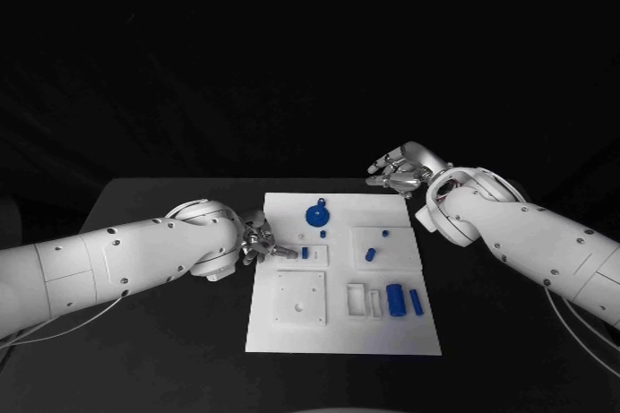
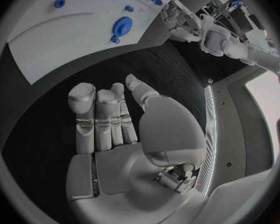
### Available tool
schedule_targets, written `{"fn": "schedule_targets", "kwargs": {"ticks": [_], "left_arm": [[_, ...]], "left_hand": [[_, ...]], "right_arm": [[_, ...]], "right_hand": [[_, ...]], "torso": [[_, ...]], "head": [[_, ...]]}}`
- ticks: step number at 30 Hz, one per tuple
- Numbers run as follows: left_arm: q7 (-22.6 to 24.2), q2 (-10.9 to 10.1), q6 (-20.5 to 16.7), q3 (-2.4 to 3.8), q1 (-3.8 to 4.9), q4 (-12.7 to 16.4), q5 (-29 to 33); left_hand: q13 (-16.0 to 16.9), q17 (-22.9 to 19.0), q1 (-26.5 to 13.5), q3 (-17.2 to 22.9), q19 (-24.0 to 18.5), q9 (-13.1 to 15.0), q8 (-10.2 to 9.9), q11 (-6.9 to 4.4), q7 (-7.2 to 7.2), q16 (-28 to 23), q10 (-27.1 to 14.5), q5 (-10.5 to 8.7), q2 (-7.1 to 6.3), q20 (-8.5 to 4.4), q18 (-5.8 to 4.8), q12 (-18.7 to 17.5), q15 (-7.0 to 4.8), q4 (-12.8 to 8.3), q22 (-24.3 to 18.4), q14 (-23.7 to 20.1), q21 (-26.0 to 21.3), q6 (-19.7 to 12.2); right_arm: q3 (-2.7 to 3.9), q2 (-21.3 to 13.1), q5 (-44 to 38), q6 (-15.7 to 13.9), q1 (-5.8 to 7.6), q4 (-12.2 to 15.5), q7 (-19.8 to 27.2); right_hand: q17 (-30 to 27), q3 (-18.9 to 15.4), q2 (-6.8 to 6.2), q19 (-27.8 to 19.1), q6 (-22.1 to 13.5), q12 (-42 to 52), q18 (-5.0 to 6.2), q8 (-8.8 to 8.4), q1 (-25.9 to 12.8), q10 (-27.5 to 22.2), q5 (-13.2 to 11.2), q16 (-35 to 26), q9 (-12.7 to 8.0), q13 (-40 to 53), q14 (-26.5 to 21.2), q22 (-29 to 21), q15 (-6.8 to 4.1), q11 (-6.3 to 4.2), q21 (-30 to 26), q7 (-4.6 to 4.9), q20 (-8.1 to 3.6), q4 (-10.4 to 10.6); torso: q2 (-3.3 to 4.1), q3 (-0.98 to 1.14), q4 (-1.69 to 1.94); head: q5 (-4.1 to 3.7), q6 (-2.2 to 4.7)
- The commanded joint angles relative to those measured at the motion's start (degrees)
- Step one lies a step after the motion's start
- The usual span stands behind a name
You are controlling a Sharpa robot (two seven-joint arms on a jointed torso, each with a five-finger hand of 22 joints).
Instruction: Assemble the parts on the task board
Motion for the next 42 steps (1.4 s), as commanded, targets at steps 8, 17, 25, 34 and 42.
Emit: {"fn": "schedule_targets", "kwargs": {"ticks": [8, 17, 25, 34, 42], "left_arm": [[18.64, -3.08, -8.59, 2.15, 0.89, -0.25, 16.35], [33.37, -1.47, -13.32, 2.33, 1.09, -1.94, 7.17], [36.62, 3.38, -15.59, 1.57, 1.11, -4.63, -10.15], [36.63, 8.39, -15.92, -0.45, 1.04, -9.18, -20.96], [34.89, 11.22, -14.1, -1.8, 1.02, -12.08, -25.31]], "left_hand": [[-23.37, -16.53, 14.0, 0.26, -1.85, -25.51, -8.73, 4.96, 4.03, -21.41, -6.33, 7.79, 12.18, 5.49, 0.42, -19.51, 5.27, -11.39, -17.11, -4.61, -17.99, 1.78], [-35.19, -16.45, 22.71, 2.22, 1.46, -40.34, -15.85, 6.7, 5.14, -19.68, -8.71, 7.69, 13.17, 5.04, 2.18, -28.16, 5.19, -22.08, -15.53, -1.9, -17.13, 5.99], [-35.25, -17.08, 22.68, 2.88, 0.89, -44.32, -17.61, 6.91, 4.2, -20.1, -10.96, 6.12, 12.39, 5.08, 3.05, -28.28, 4.81, -24.38, -10.44, -0.33, -15.15, 7.71], [-35.29, -17.53, 21.02, 2.88, -0.01, -45.56, -17.73, 7.6, 4.41, -21.2, -12.95, 8.19, 10.82, 5.49, 3.09, -28.32, 5.32, -24.89, -8.57, -1.41, -15.23, 6.74], [-35.26, -23.41, 20.96, 3.19, -3.13, -45.54, -17.67, 8.02, 4.08, -32.25, -13.67, 7.4, 9.53, 7.32, 2.58, -28.29, 6.95, -22.84, -15.81, -3.39, -20.86, 6.59]], "right_arm": [[-0.01, -0.76, -1.08, 3.54, -0.8, 2.89, 5.06], [-0.01, -0.92, -1.83, 2.17, -1.16, 2.96, 5.49], [-0.01, -0.47, -0.75, 0.09, -1.2, 2.15, 5.95], [0.0, 0.14, 1.4, -1.73, -1.2, 1.67, 6.48], [0.0, 0.42, 7.52, -2.95, -1.15, 0.8, 8.13]], "right_hand": [[-2.89, 3.12, 0.59, 0.17, 0.73, -29.73, 1.32, -0.15, -0.68, 9.4, 0.37, -1.43, -4.83, -40.35, -0.63, 4.98, 1.49, 2.3, -3.63, 0.75, 1.34, -1.94], [-3.3, 3.55, 0.58, 0.49, 0.64, -29.28, 1.54, -0.02, -1.0, 8.11, 0.99, -1.24, -5.82, -42.82, -0.59, 5.04, 1.5, 2.63, -3.95, 0.97, 1.24, -1.96], [-4.14, 4.32, 0.18, 0.3, 0.25, -29.46, 1.91, -0.03, -1.57, 6.74, 1.07, -1.99, -5.97, -44.48, -0.98, 4.83, 1.91, 3.21, -5.17, 1.17, 1.64, -1.73], [-7.79, 5.17, -0.22, -1.18, -0.02, -29.43, 2.75, 0.01, -1.66, 6.34, 1.38, -5.12, -5.95, -44.55, -2.08, 2.75, 2.03, 3.39, -14.66, 1.28, 1.94, -1.55], [-27.57, 6.38, -0.67, -11.31, -2.1, -29.56, 3.09, -0.04, -1.26, 2.34, 1.89, -25.09, -6.56, -44.79, -10.16, -14.68, 4.78, 5.3, -39.78, 2.5, 4.74, -1.71]], "torso": [[-0.07, 0.14, 0.1], [0.01, 0.01, 0.08], [0.04, 0.04, -0.04], [0.07, 0.02, -0.1], [0.03, 0.05, 0.02]], "head": [[-0.08, 1.03], [-0.18, 1.69], [-0.1, 1.87], [-0.28, 1.83], [-0.46, 1.71]]}}
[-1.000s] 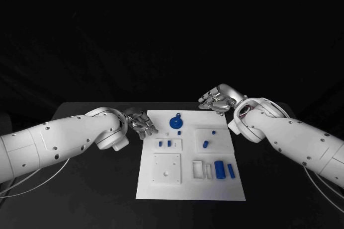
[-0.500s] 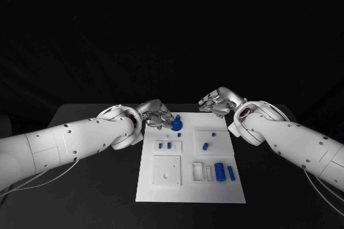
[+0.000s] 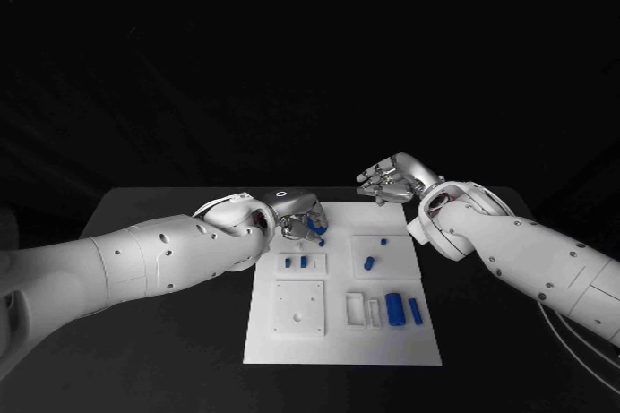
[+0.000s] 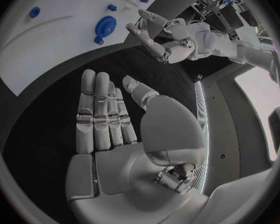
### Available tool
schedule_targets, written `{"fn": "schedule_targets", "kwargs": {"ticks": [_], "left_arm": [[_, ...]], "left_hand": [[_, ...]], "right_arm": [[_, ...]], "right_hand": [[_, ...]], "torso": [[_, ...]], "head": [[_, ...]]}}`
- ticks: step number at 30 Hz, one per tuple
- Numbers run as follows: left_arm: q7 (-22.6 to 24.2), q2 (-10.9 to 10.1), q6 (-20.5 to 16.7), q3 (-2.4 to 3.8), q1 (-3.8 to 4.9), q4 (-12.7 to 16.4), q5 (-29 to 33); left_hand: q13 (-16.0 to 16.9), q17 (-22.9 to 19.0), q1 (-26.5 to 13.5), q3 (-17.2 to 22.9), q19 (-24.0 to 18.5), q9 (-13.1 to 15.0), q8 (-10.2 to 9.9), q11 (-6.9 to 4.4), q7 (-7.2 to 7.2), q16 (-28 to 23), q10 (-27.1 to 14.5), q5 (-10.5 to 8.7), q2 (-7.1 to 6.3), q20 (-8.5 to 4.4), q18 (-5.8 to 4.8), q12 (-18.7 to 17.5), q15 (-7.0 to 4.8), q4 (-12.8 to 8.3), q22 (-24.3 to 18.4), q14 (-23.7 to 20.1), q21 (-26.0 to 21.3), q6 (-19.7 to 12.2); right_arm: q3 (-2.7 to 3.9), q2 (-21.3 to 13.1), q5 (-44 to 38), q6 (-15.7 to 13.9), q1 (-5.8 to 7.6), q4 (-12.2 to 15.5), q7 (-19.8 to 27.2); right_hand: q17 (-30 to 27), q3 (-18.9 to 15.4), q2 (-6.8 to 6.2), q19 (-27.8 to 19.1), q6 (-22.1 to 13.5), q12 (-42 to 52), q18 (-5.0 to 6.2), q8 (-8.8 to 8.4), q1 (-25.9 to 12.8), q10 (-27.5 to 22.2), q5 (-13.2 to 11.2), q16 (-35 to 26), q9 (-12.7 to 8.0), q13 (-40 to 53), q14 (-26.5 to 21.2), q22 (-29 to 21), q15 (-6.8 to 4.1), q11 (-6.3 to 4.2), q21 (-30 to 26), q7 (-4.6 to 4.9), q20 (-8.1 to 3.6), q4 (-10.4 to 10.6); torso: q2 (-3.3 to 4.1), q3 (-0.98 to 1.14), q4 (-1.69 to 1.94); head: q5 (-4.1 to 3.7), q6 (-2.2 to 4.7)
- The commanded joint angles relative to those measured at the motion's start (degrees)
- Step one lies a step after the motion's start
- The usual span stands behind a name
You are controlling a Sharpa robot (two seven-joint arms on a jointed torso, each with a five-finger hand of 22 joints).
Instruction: Assemble the parts on the task board
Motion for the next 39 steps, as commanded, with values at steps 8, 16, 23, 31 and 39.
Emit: {"fn": "schedule_targets", "kwargs": {"ticks": [8, 16, 23, 31, 39], "left_arm": [[-2.81, 2.52, 1.84, -0.73, 0.02, -2.32, -8.87], [-4.27, 4.42, 3.36, -1.61, -0.27, -4.42, -10.6], [-4.18, 5.81, 3.03, -1.82, -0.86, -6.03, -11.97], [-4.09, 7.21, 2.92, -1.89, -1.49, -7.73, -12.73], [-4.06, 8.18, 3.29, -1.88, -2.06, -8.97, -12.81]], "left_hand": [[-0.08, 3.69, 1.56, 0.72, 2.19, -0.18, -0.25, -0.51, 0.01, 3.77, -1.0, 0.24, -0.54, -1.42, -0.19, -0.26, -0.83, 0.45, 0.63, 1.11, 3.68, 1.52], [-0.05, 5.63, 1.31, 1.68, 1.7, -0.14, -0.27, -0.53, 0.01, 10.07, -1.54, 0.07, -1.31, -1.4, 0.5, -0.21, -1.09, 1.03, 9.52, -0.34, 6.43, 0.49], [-0.07, 7.02, 1.06, 2.58, 3.04, -0.14, -0.27, -0.88, -0.05, 14.72, -0.58, 0.15, -1.13, -1.91, 0.52, -0.22, -1.61, 1.49, 12.69, 0.05, 7.34, 1.03], [-0.06, 7.09, 0.85, 4.3, 3.68, -0.14, -0.27, -1.1, -0.07, 19.72, -0.05, 0.16, -1.57, -2.18, 0.66, -0.21, -1.92, 2.13, 15.85, -0.31, 8.75, 1.25], [-0.07, 6.66, 0.94, 5.13, 3.78, -0.13, -0.28, -1.18, -0.07, 21.07, 0.08, 0.1, -1.48, -2.33, 0.65, -0.21, -2.05, 2.54, 15.92, -0.24, 9.68, 1.48]], "right_arm": [[0.02, 0.43, 9.53, -1.07, 0.06, -0.88, 4.28], [0.02, 0.82, 11.47, -0.88, 0.1, -1.3, 5.26], [0.02, 1.05, 11.94, -1.12, 0.12, -1.3, 5.58], [0.03, 1.21, 12.05, -1.16, 0.14, -1.25, 5.63], [0.03, 1.33, 12.07, -1.05, 0.15, -1.22, 5.62]], "right_hand": [[-27.38, 1.53, -1.1, -13.98, -3.7, -0.28, -0.26, -0.03, -0.03, -7.67, 1.29, -25.19, -2.31, -0.2, -4.23, -38.02, 6.13, 3.42, -0.84, 1.6, 6.84, 0.53], [-35.75, 1.14, -0.94, -12.26, -4.44, -0.35, -0.27, 0.01, 0.46, -9.74, 2.2, -25.44, -4.98, -0.28, -5.96, -59.78, 7.16, 4.12, -0.47, 2.05, 8.09, 1.06], [-35.77, 1.26, -0.78, -12.31, -4.48, -0.37, -0.27, -0.01, 0.43, -9.79, 2.66, -25.45, -4.99, -0.28, -6.01, -59.89, 7.24, 4.18, -0.48, 2.08, 8.11, 1.12], [-35.8, 1.46, -0.8, -12.35, -4.52, -0.38, -0.25, -0.01, 0.33, -9.84, 3.52, -25.47, -5.0, -0.28, -6.07, -59.91, 7.28, 4.2, -0.49, 2.1, 8.12, 1.05], [-35.8, 1.47, -0.81, -12.4, -4.48, -0.38, -0.25, -0.01, 0.25, -9.85, 3.6, -25.46, -5.0, -0.29, -6.08, -59.91, 7.28, 4.21, -0.5, 2.09, 8.14, 1.05]], "torso": [[-0.07, 0.01, 0.04], [0.0, 0.06, -0.01], [0.0, 0.1, -0.03], [-0.08, 0.08, 0.08], [-0.05, 0.04, 0.07]], "head": [[-0.15, -0.11], [-0.17, -0.2], [-0.28, -0.22], [-0.37, -0.32], [-0.59, -0.42]]}}
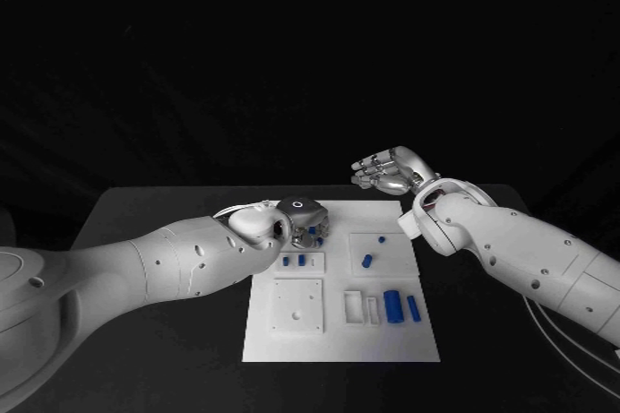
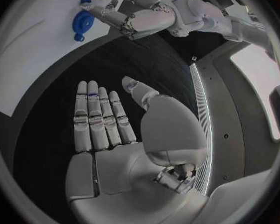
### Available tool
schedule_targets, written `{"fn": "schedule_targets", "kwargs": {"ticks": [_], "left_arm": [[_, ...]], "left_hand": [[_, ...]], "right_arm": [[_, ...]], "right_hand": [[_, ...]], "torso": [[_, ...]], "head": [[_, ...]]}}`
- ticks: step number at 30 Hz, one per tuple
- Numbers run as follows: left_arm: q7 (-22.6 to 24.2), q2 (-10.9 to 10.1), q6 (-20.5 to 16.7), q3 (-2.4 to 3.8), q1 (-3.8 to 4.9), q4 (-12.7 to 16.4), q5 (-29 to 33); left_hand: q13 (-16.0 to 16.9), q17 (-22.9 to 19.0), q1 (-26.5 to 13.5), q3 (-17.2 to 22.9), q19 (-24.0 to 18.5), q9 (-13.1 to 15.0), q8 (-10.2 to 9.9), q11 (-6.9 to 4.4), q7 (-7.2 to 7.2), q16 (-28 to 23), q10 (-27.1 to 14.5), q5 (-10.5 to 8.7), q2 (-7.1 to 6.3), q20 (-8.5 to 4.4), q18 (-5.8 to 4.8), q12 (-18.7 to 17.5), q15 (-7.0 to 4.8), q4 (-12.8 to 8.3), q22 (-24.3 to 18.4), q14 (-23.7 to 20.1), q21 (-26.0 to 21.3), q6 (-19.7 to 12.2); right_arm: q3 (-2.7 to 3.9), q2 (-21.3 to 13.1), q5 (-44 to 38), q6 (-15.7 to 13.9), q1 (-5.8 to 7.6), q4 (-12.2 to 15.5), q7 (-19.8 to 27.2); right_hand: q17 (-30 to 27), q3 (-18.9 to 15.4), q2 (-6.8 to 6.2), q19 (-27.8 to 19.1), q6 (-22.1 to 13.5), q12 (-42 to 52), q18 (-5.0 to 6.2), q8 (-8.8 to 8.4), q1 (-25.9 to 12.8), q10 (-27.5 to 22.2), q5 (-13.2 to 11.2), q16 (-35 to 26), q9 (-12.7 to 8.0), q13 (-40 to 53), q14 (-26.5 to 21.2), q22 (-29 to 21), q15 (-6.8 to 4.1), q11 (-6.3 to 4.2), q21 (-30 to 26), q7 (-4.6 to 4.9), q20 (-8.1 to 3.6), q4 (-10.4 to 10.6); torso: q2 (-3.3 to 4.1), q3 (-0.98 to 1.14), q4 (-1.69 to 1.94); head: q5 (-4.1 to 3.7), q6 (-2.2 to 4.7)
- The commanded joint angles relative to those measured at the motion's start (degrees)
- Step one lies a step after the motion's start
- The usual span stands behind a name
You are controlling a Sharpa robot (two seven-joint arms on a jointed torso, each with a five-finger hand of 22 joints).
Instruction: Assemble the parts on the task board
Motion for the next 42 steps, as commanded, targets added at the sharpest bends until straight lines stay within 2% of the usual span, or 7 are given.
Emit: {"fn": "schedule_targets", "kwargs": {"ticks": [1, 6, 22, 30, 32, 33, 42], "left_arm": [[0.03, 0.47, 0.82, 0.03, -0.25, -0.48, -0.88], [0.17, 0.86, 1.39, 0.04, -0.57, -1.16, -0.88], [0.5, 1.56, 1.93, 0.05, -1.31, -2.67, -0.41], [0.73, 1.42, 0.12, 0.05, -1.41, -2.33, 0.33], [0.74, 1.28, -0.34, 0.05, -1.42, -2.1, 0.47], [0.74, 1.18, -0.55, 0.05, -1.42, -1.95, 0.52], [1.39, -0.44, -1.26, 0.27, -1.43, -0.05, 2.06]], "left_hand": [[-0.05, -0.15, -0.02, 0.48, 0.13, -0.02, -0.27, -0.18, 0.08, 0.7, 0.55, 0.1, -0.24, -0.02, 0.67, -0.05, -0.39, 0.13, 1.29, -0.21, 0.67, 0.5], [-0.06, -0.33, 0.04, 1.05, -0.21, -0.06, -0.28, -0.6, -0.27, 1.14, 0.98, 0.07, 0.02, -0.24, 0.44, -0.05, -0.65, 0.34, 1.31, -0.41, 1.36, 0.96], [-0.05, -0.7, 0.19, 2.19, -0.84, -0.07, -0.26, -0.72, -0.2, 1.68, 1.23, 0.12, 0.84, -0.32, 0.45, -0.03, -0.71, 0.45, 1.31, -0.45, 2.78, 1.28], [0.17, 1.78, 1.73, 1.59, 0.82, 1.09, 0.28, -2.34, -0.14, 7.43, 9.2, 0.31, 3.45, -1.15, 0.6, 0.11, -1.5, -0.44, 1.46, 2.84, 5.46, 7.71], [0.17, 2.44, 2.26, 1.45, 1.13, 1.45, 0.13, -2.73, -0.22, 8.89, 10.44, -1.0, 4.11, -1.37, 0.76, 0.06, -1.72, -0.99, 1.41, 3.59, 6.24, 8.85], [0.23, 2.84, 2.78, 2.2, 1.25, 1.56, -0.03, -2.89, -0.21, 9.73, 11.15, -4.67, 4.58, -1.51, 0.83, 0.11, -1.85, -1.47, 1.43, 3.95, 6.71, 9.2], [0.25, 3.81, 0.92, 6.18, -0.04, 2.19, -0.24, -3.14, -0.37, 12.74, 12.3, -4.69, 2.85, -1.52, 1.16, 0.08, -1.91, -3.27, 1.3, 3.75, 10.77, 10.17]], "right_arm": [[0.02, 0.1, 0.29, 0.11, 0.02, 0.08, 0.85], [0.02, 0.17, 0.42, 0.29, 0.02, 0.03, 0.85], [0.03, 0.42, 0.77, 0.26, 0.03, -0.18, 0.85], [0.03, 0.53, 0.89, 0.27, 0.03, -0.41, 0.82], [0.03, 0.56, 0.9, 0.29, 0.03, -0.43, 0.82], [0.03, 0.56, 0.9, 0.31, 0.03, -0.44, 0.82], [0.03, 0.48, 0.91, 0.34, 0.02, -0.49, 0.82]], "right_hand": [[-0.05, 0.31, 0.05, 0.23, -0.47, -0.17, -0.59, -0.01, -0.04, -0.32, 0.36, -0.07, -0.08, 0.05, -0.43, -0.08, 0.0, -0.05, -0.05, 0.11, 0.01, 0.02], [-0.04, 0.3, 0.1, 0.27, -0.41, -0.15, -0.57, 0.0, -0.09, -0.26, 0.49, -0.06, -0.06, 0.05, -0.38, -0.08, -0.02, -0.08, -0.03, 0.08, -0.01, 0.06], [-0.05, -0.04, 0.21, 0.09, -0.45, -0.16, -0.62, -0.01, -0.53, -0.33, 0.39, -0.07, -0.08, 0.05, -0.43, -0.12, 0.07, -0.06, -0.12, 0.08, 0.09, 0.42], [-0.05, -0.14, 0.23, 0.0, -0.51, -0.15, -0.62, -0.02, -0.52, -0.37, 0.42, -0.07, -0.09, 0.06, -0.49, -0.12, 0.09, -0.04, -0.12, 0.08, 0.13, 0.53], [-0.05, -0.14, 0.25, 0.0, -0.52, -0.14, -0.61, -0.02, -0.52, -0.37, 0.47, -0.08, -0.09, 0.06, -0.51, -0.12, 0.1, -0.05, -0.12, 0.08, 0.13, 0.56], [-0.05, -0.16, 0.24, -0.04, -0.52, -0.16, -0.62, -0.01, -0.53, -0.41, 0.5, -0.06, -0.09, 0.05, -0.5, -0.12, 0.09, -0.03, -0.12, 0.08, 0.14, 0.59], [-0.05, -0.19, 0.22, -0.06, -0.54, -0.15, -0.62, -0.01, -0.55, -0.42, 0.49, -0.07, -0.09, 0.06, -0.53, -0.13, 0.11, -0.03, -0.13, 0.1, 0.15, 0.62]], "torso": [[-0.02, -0.05, -0.01], [-0.02, -0.06, -0.01], [-0.06, -0.07, 0.02], [-0.09, -0.08, 0.16], [-0.1, -0.09, 0.15], [-0.09, -0.1, 0.15], [-0.09, -0.13, 0.17]], "head": [[-0.05, -0.05], [-0.15, -0.17], [-0.23, -0.46], [-0.29, -0.69], [-0.27, -0.7], [-0.27, -0.73], [-0.33, -0.72]]}}
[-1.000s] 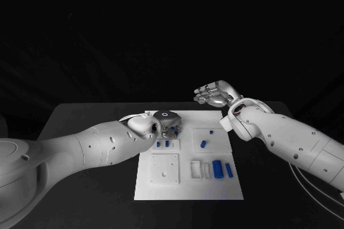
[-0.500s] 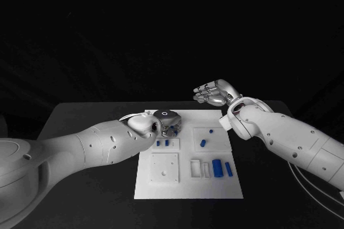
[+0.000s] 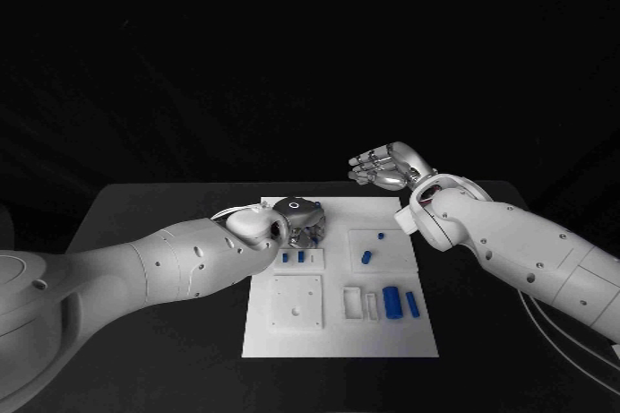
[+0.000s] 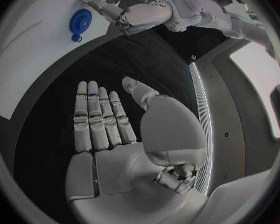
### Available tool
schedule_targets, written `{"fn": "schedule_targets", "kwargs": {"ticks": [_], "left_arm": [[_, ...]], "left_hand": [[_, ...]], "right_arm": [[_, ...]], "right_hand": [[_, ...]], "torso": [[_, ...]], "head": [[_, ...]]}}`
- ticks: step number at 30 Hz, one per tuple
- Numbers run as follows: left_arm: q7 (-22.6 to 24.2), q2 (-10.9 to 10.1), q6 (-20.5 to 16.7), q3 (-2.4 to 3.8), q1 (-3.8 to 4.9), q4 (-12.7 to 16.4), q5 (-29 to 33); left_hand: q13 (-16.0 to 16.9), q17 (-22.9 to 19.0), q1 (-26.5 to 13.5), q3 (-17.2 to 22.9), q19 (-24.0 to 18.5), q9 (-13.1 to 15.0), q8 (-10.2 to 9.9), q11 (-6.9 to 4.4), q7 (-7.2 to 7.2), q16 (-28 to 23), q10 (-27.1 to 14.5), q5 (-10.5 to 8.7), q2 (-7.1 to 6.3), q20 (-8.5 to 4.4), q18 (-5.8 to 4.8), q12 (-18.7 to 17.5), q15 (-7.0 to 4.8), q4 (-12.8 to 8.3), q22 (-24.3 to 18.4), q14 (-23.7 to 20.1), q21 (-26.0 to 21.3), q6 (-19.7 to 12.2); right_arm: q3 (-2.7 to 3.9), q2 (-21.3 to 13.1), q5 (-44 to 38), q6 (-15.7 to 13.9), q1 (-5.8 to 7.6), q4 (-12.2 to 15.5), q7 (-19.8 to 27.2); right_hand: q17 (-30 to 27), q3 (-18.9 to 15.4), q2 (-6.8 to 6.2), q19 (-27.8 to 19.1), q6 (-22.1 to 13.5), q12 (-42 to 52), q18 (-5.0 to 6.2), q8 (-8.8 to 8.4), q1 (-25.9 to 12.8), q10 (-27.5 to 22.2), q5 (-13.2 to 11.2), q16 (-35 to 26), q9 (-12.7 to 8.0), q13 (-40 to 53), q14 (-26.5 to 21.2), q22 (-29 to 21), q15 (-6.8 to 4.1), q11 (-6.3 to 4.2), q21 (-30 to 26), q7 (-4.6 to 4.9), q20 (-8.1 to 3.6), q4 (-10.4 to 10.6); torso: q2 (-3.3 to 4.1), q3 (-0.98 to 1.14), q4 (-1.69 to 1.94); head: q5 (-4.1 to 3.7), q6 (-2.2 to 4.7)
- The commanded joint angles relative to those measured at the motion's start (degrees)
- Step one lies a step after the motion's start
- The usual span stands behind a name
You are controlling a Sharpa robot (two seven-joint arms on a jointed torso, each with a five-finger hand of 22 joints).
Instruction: Assemble the parts on the task board
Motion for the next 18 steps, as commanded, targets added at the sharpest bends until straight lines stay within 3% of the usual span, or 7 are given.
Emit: {"fn": "schedule_targets", "kwargs": {"ticks": [1, 3, 6, 12, 18], "left_arm": [[1.14, -0.59, -0.57, 0.23, -0.15, 1.04, 1.71], [1.23, -1.0, -0.73, 0.42, -0.15, 1.47, 2.06], [1.28, -1.89, -0.99, 1.3, -0.15, 2.51, 2.87], [0.72, -4.93, -0.19, 3.92, 0.02, 5.92, 4.99], [0.02, -8.6, 0.39, 5.5, 0.8, 9.71, 6.72]], "left_hand": [[0.22, -0.07, -0.69, 0.43, -0.4, -0.1, -0.01, -1.16, -0.03, 0.4, 1.46, 0.17, -0.26, 0.01, 0.61, 0.27, -0.1, -0.02, 1.32, 0.02, 0.46, 0.2], [0.21, -0.13, -0.8, 0.58, -0.51, -0.19, -0.04, -1.13, 0.0, 0.5, 1.33, 0.14, -0.33, 0.03, 0.64, 0.25, -0.09, -0.1, 1.31, 0.03, 0.8, 0.1], [0.21, -0.13, -0.91, 0.59, -0.53, -0.26, -0.02, -1.14, -0.01, 0.67, 1.31, 0.02, -0.38, 0.05, 0.67, 0.26, -0.08, -0.11, 1.29, 0.13, 1.08, 0.1], [0.21, -0.15, -0.79, 0.65, -0.67, -0.45, -0.03, -1.09, 0.05, 0.96, 1.22, -0.03, -0.51, 0.03, 0.7, 0.25, -0.06, -0.35, 1.28, 0.16, 1.59, 0.0], [0.21, -0.19, -0.83, 0.5, -0.87, -0.53, -0.02, -1.13, 0.03, 0.99, 1.19, -0.3, -0.63, 0.01, 0.63, 0.26, -0.1, -0.35, 1.26, 0.05, 1.73, 0.02]], "right_arm": [[0.02, -0.01, 0.12, 0.33, 0.0, 0.01, 0.67], [0.02, -0.03, 0.12, 0.34, 0.0, 0.0, 0.68], [0.02, -0.06, 0.12, 0.39, 0.0, 0.0, 0.68], [0.02, -0.34, 0.12, 0.62, 0.0, 0.0, 0.52], [0.02, -0.66, 0.12, 0.69, 0.0, -0.04, 0.44]], "right_hand": [[-0.08, -0.06, 0.22, -0.08, -0.36, -0.15, -0.63, -0.01, -0.56, -0.44, 0.0, -0.08, -0.1, 0.05, -0.39, -0.07, -0.04, -0.02, -0.13, -0.1, 0.16, 0.48], [-0.08, -0.12, 0.23, -0.11, -0.37, -0.14, -0.63, -0.01, -0.56, -0.45, 0.02, -0.07, -0.1, 0.05, -0.41, -0.07, -0.03, -0.02, -0.12, -0.1, 0.18, 0.53], [-0.08, -0.12, 0.23, -0.11, -0.37, -0.14, -0.63, -0.01, -0.56, -0.45, 0.02, -0.07, -0.1, 0.05, -0.41, -0.07, -0.03, -0.02, -0.12, -0.1, 0.18, 0.53], [-0.08, -0.23, 0.22, -0.19, -0.41, -0.14, -0.63, -0.01, -0.53, -0.54, 0.04, -0.08, -0.1, 0.05, -0.51, -0.07, 0.01, 0.01, -0.13, -0.09, 0.22, 0.57], [-0.08, -0.23, 0.22, -0.19, -0.41, -0.14, -0.63, -0.01, -0.53, -0.54, 0.04, -0.08, -0.1, 0.05, -0.51, -0.07, 0.01, 0.01, -0.13, -0.09, 0.22, 0.57]], "torso": [[0.0, 0.0, 0.02], [0.0, 0.01, 0.0], [0.01, 0.01, -0.03], [-0.06, 0.07, 0.08], [-0.01, 0.09, 0.25]], "head": [[-0.05, 0.04], [-0.02, 0.06], [0.03, 0.08], [-0.33, -0.13], [-0.42, -0.05]]}}
